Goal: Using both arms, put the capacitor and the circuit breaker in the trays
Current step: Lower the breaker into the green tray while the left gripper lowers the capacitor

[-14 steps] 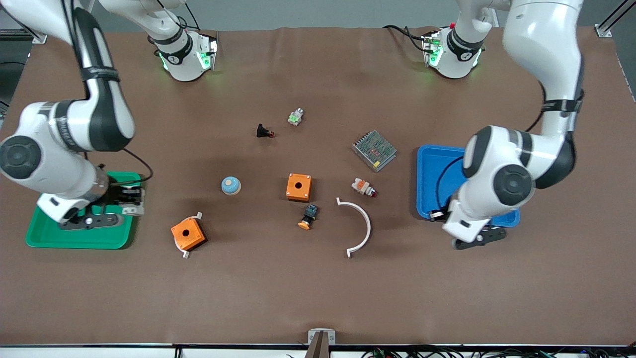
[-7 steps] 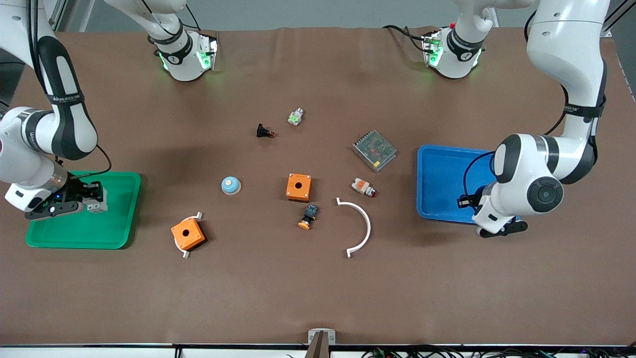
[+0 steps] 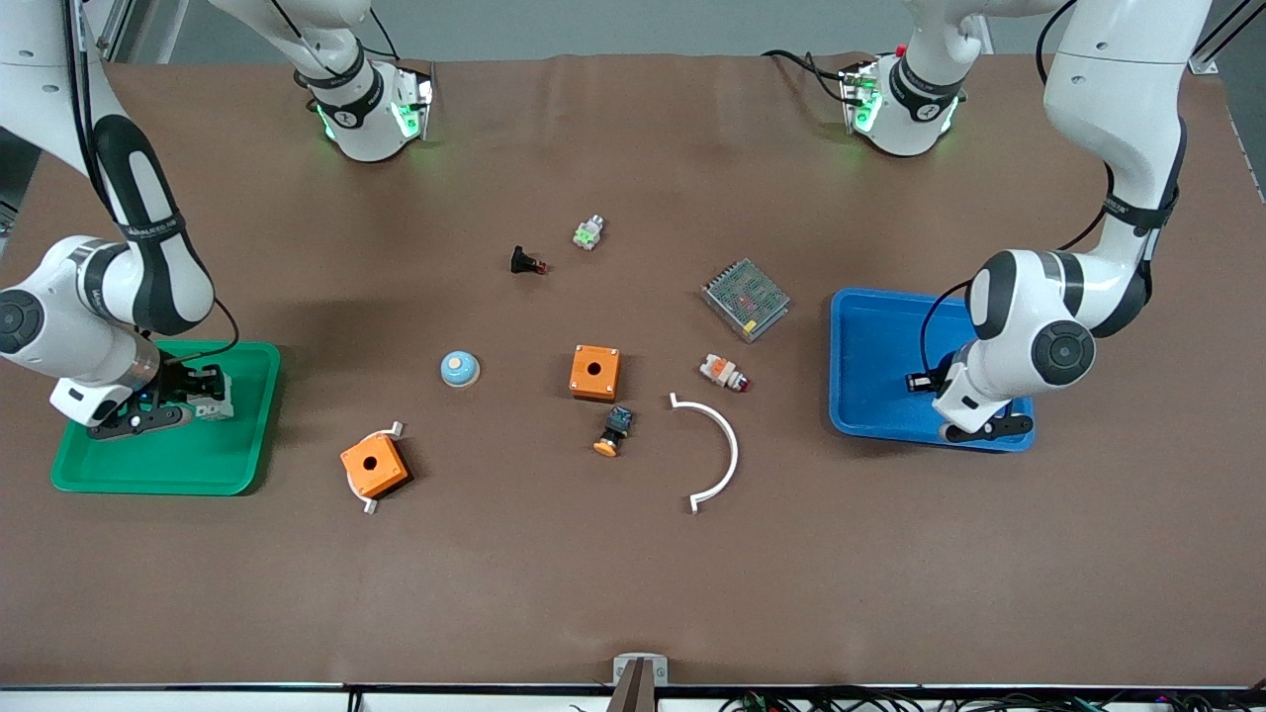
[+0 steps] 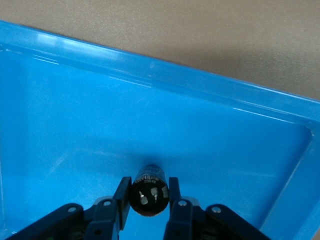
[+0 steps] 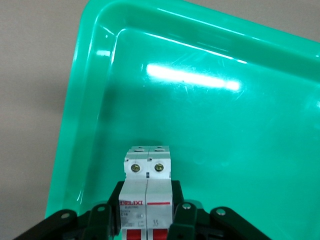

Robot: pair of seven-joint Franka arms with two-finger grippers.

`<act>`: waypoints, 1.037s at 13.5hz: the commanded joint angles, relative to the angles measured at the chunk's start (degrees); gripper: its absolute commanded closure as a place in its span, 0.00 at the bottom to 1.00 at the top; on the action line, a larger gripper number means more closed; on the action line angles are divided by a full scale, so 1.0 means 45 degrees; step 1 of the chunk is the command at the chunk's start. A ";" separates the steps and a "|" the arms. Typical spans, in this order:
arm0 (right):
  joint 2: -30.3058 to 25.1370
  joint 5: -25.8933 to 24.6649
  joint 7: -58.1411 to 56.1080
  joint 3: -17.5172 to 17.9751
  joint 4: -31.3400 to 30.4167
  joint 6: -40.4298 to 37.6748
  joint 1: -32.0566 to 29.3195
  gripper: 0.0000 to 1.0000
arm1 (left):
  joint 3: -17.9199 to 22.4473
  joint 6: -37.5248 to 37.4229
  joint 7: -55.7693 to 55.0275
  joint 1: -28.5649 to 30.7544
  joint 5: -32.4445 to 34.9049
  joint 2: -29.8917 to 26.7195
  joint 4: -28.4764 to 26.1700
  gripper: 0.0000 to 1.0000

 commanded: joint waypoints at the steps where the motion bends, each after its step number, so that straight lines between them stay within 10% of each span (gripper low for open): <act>1: 0.0294 -0.0202 0.0011 0.0263 0.0566 -0.0086 -0.0272 0.72 | -0.0131 0.0169 0.0516 0.0016 -0.0194 -0.0550 -0.0514 0.84; 3: 0.0295 -0.0202 0.0050 0.0283 0.0722 -0.0144 -0.0253 0.03 | -0.0131 0.0188 0.0907 0.0075 -0.0194 -0.0511 -0.0495 0.73; 8: -0.0055 -0.0182 0.0069 0.0631 0.1811 -0.2342 -0.0154 0.00 | -0.0345 0.0130 0.0928 -0.0042 -0.0155 -0.0997 -0.0281 0.25; 9: -0.0095 -0.0066 0.0108 0.0808 0.2416 -0.3241 -0.0174 0.00 | -0.0520 0.0091 0.0909 -0.0042 -0.0136 -0.1231 -0.0087 0.00; 14: -0.0913 0.1243 0.1194 0.0810 0.4919 -0.6878 0.0430 0.00 | -0.1068 0.0013 0.0831 -0.0042 0.0411 -0.2091 0.1552 0.00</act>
